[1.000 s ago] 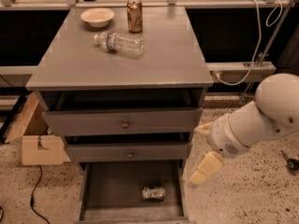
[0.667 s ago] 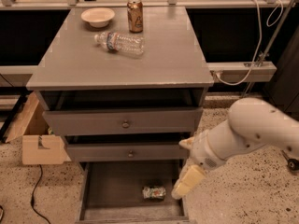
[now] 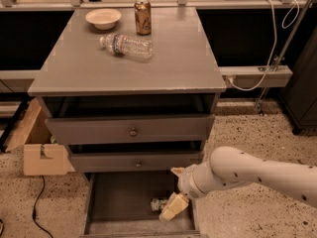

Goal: Pick 7up can from bottom drawer and place on counter

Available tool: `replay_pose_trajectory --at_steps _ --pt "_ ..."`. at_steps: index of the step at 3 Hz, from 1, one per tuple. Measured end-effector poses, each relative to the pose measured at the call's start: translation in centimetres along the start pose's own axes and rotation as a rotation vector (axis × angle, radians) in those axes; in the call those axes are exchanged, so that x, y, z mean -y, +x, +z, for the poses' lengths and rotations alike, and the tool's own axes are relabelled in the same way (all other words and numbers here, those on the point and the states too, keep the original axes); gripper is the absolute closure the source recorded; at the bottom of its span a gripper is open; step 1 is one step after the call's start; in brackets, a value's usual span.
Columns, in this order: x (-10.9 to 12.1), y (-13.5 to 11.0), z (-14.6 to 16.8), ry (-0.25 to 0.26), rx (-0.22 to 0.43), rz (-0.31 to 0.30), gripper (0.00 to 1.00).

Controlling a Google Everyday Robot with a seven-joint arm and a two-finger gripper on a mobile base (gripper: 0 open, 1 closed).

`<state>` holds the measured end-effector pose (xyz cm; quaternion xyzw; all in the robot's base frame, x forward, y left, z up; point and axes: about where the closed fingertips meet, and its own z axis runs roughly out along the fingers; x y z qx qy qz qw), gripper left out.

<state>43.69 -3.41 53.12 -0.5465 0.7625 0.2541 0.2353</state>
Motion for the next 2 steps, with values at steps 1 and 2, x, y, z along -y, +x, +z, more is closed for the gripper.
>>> replay_pose_trajectory --at_steps 1,2 --pt "-0.1 0.0 0.0 -0.003 -0.001 -0.001 0.0" --pt "1.5 1.8 2.3 0.007 0.004 -0.017 0.0"
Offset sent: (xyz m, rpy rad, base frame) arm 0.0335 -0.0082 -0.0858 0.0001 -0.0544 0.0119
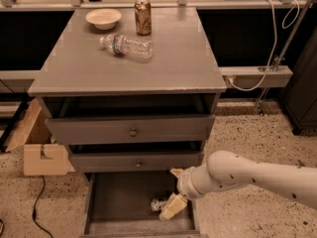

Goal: Pick 7up can from bottom drawer and place on counter

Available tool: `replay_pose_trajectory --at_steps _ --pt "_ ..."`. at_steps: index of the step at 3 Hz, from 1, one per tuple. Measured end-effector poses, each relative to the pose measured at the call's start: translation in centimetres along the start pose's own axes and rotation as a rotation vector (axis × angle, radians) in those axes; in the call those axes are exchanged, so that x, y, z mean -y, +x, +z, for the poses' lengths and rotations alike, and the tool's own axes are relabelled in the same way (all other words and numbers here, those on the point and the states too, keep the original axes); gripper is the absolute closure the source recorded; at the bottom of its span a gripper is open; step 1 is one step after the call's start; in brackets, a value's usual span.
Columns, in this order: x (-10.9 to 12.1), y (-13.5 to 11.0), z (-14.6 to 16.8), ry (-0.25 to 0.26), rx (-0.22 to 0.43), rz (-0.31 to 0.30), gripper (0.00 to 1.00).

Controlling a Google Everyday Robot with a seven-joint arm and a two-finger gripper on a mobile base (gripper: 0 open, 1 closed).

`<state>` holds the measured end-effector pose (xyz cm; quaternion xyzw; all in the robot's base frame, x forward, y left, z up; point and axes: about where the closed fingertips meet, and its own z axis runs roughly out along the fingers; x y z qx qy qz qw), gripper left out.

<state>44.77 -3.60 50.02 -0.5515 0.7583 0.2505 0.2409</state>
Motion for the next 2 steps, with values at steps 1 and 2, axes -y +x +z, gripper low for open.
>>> replay_pose_trajectory --at_steps 1,2 --pt "4.3 4.7 4.9 0.018 0.032 -0.04 0.0" --pt "6.8 7.9 9.0 0.01 0.039 -0.055 0.0"
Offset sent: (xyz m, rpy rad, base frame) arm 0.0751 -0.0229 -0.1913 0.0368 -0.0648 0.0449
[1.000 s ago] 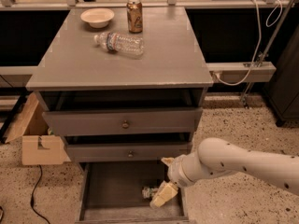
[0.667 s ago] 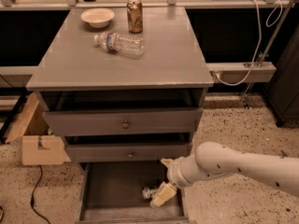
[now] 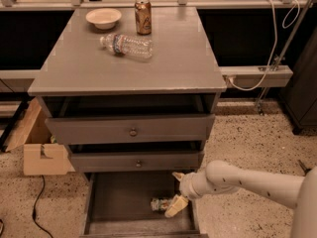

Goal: Pick 7up can from bottom drawer and place on counter

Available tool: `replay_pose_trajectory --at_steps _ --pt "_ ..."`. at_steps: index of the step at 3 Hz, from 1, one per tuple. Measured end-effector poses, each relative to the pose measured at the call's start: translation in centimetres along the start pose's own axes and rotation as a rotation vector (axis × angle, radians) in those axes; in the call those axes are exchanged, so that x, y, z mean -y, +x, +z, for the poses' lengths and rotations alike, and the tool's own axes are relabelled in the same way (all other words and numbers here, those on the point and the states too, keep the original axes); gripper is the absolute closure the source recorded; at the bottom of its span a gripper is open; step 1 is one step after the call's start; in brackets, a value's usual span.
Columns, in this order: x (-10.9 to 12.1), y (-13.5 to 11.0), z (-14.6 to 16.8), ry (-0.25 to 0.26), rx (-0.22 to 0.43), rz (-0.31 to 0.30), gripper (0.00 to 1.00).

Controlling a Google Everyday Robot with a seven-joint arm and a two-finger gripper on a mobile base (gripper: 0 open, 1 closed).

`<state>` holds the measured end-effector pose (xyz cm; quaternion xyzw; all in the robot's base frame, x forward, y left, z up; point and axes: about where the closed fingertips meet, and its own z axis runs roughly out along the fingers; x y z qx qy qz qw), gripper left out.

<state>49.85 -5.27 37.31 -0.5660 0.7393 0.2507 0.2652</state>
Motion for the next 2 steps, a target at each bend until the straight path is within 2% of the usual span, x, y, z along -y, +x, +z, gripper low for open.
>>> replay_pose_trajectory --at_steps 2 --pt "2.7 5.6 8.0 -0.018 -0.004 0.002 0.0"
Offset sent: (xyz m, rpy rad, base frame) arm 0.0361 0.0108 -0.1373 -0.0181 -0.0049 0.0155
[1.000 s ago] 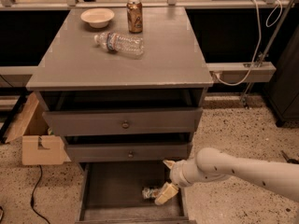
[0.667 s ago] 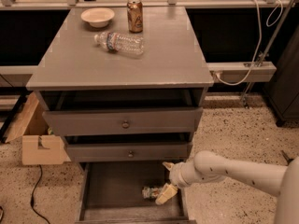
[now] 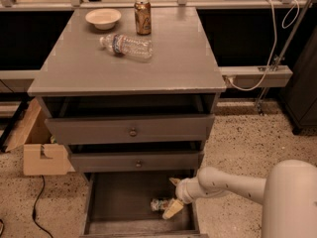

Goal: Pick 7up can from bottom drawer and place on counter

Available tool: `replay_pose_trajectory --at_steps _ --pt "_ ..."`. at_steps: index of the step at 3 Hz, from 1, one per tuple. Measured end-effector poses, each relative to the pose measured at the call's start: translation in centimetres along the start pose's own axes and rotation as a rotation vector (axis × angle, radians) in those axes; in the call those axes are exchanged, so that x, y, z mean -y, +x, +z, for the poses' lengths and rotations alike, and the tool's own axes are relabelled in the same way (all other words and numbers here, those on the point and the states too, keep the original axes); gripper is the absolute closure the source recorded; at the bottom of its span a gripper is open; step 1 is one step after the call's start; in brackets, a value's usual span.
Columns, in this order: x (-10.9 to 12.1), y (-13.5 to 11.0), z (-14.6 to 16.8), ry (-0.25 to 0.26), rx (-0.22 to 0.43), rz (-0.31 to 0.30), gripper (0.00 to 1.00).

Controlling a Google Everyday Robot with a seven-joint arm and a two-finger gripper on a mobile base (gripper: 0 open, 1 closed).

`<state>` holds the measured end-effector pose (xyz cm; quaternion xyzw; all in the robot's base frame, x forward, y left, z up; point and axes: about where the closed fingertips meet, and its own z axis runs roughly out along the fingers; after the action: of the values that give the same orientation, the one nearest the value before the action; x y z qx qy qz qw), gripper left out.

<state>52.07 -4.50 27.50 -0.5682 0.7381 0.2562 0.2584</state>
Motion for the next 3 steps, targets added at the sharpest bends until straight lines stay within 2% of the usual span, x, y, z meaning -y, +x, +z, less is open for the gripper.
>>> replay_pose_trajectory --at_steps 1,3 --pt "0.0 0.0 0.1 -0.001 0.0 0.0 0.0" --pt "3.0 5.3 4.5 -0.004 -0.121 -0.085 0.0"
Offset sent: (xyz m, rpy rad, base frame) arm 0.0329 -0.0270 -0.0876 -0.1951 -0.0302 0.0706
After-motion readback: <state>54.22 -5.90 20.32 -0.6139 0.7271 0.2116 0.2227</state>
